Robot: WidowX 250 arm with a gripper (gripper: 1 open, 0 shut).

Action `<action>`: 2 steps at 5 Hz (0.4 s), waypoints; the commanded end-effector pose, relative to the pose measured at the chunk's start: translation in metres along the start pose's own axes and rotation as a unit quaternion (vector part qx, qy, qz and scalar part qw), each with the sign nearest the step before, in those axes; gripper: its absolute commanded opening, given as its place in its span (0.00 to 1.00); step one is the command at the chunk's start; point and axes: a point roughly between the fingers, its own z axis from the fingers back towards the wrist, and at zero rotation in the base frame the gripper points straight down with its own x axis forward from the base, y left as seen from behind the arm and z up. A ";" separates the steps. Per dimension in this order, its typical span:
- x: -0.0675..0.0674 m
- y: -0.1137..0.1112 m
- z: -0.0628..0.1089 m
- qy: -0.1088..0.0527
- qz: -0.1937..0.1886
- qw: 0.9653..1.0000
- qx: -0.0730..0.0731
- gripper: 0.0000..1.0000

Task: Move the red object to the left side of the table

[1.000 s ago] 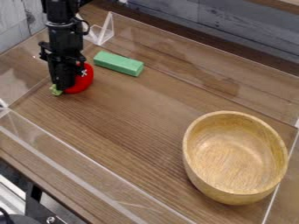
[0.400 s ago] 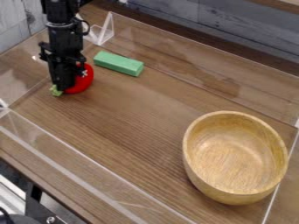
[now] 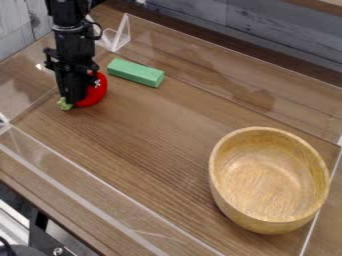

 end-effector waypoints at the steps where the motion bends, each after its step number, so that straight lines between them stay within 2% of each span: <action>1: 0.001 -0.003 0.019 -0.021 0.004 1.000 0.011 0.00; 2: 0.002 -0.006 0.025 -0.025 0.003 1.000 0.009 0.00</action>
